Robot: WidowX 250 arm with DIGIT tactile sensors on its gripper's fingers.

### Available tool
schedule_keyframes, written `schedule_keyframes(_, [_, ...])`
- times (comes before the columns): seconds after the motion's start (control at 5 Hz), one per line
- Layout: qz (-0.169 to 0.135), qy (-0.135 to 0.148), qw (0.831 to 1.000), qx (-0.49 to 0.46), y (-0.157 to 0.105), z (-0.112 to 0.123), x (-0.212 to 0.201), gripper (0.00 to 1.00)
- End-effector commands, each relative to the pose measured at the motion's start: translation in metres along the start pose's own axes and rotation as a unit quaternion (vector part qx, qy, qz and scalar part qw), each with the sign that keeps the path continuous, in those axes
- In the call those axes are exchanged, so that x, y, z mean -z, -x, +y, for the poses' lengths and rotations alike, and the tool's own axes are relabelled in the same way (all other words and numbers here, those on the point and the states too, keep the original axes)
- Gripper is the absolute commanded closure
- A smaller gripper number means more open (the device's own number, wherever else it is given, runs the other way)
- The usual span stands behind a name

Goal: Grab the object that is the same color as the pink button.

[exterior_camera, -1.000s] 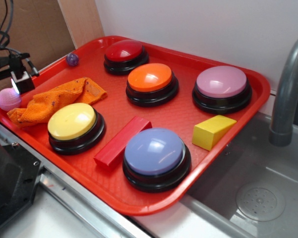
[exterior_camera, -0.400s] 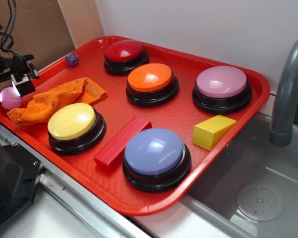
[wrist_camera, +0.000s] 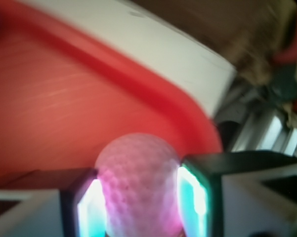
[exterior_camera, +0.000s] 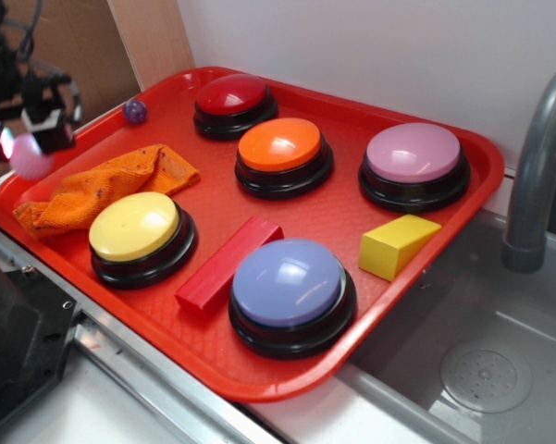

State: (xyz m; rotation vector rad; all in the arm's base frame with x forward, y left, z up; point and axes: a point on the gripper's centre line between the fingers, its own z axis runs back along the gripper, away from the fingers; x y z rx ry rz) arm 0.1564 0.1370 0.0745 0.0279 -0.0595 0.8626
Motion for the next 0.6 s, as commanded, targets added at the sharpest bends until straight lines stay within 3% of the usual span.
schedule_keyframes(0.0, [-0.036, 0.061, 0.968, 0.242, 0.039, -0.069, -0.091, 1.00])
schedule_keyframes(0.2, [-0.026, 0.096, 0.945, 0.311, 0.055, -0.087, -0.098, 1.00])
schedule_keyframes(0.4, [-0.009, 0.125, 0.935, 0.333, 0.059, -0.094, -0.087, 1.00])
